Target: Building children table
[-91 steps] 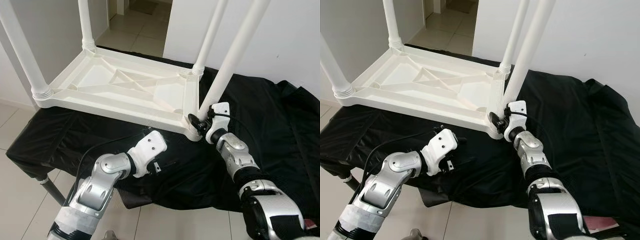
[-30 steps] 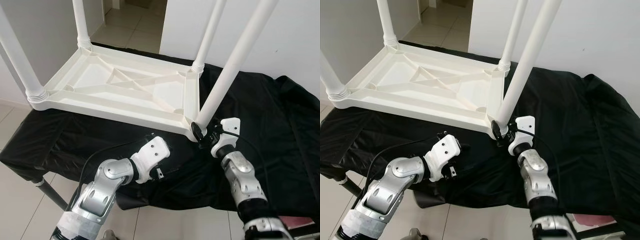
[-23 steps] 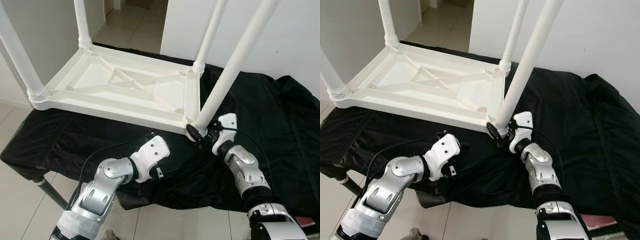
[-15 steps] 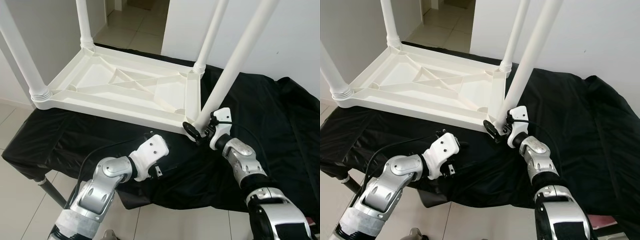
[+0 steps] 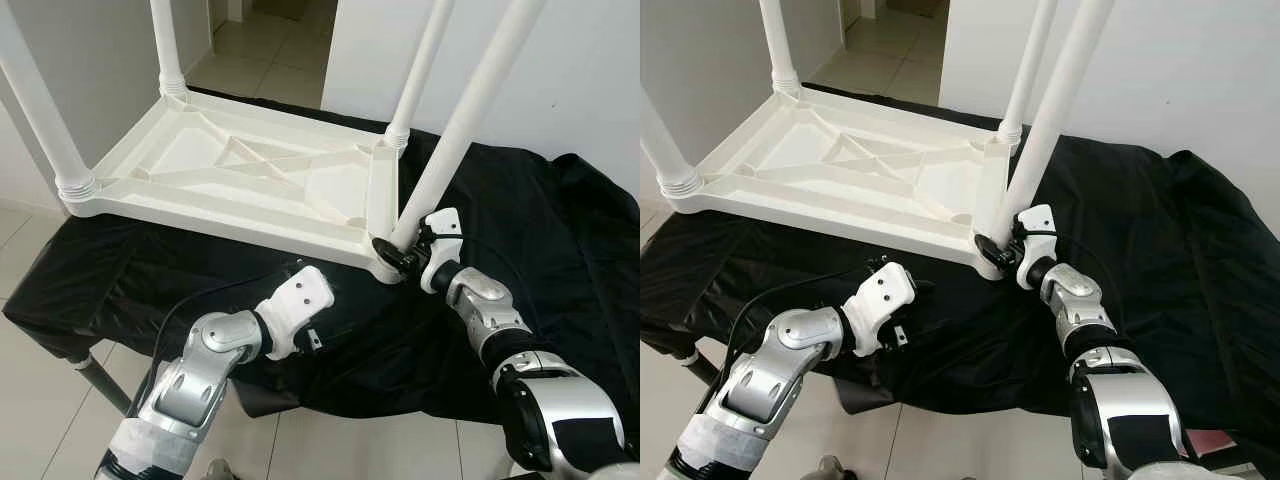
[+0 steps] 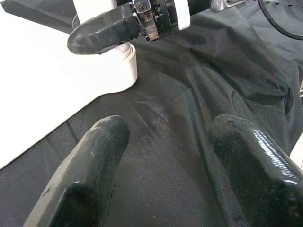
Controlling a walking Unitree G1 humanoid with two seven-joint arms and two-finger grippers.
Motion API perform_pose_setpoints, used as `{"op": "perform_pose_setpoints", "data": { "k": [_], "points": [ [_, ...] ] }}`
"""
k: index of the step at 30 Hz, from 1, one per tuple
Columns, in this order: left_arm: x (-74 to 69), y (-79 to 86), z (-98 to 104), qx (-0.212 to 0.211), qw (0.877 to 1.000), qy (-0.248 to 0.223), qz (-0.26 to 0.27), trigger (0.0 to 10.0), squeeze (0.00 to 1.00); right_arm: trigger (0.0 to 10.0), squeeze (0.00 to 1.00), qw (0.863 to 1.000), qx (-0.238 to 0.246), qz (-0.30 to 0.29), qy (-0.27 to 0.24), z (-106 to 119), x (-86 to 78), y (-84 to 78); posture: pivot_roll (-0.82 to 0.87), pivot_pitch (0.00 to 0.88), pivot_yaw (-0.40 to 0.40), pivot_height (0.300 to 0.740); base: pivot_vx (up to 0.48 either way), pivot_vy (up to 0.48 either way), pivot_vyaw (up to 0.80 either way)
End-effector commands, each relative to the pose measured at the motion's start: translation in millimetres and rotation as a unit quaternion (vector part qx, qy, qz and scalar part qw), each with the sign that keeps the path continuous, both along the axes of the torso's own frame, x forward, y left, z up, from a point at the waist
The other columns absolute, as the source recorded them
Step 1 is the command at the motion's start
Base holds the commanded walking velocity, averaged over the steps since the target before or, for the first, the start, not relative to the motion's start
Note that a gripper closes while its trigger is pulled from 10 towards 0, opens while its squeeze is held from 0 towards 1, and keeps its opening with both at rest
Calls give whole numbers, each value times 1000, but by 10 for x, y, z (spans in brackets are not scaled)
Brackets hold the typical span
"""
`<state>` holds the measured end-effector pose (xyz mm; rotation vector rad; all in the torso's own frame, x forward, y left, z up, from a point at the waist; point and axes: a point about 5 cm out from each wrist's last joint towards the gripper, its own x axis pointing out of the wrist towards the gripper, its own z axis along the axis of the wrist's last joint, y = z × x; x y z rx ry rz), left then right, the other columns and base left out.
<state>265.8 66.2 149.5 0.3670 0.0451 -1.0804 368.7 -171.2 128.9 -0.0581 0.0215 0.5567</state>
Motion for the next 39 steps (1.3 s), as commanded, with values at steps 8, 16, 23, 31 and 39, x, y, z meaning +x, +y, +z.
{"op": "perform_pose_setpoints", "data": {
  "k": [8,16,23,31,39],
  "points": [
    [28,-21,13,-2,1000,-10,26,10000,0,10000,0,1000,7,-2,-3,-40,-38,-44,88,46,-115,740,0,0,0],
    [30,-38,-8,0,1000,-8,22,10000,0,10000,0,996,13,-81,-22,-29,-22,-77,77,48,-115,740,0,0,0],
    [27,-52,-7,-1,1000,-6,15,10000,0,10000,0,968,71,-238,-19,-59,-84,59,60,50,-96,740,0,0,0],
    [17,-99,-8,0,1000,-5,3,10000,0,10000,0,930,85,-357,-22,-48,-149,191,52,59,-91,740,0,0,0],
    [2,-87,-37,5,1000,-4,7,10000,0,10000,0,928,94,-357,-54,83,-197,342,51,66,-98,740,0,0,0]
  ]
}}
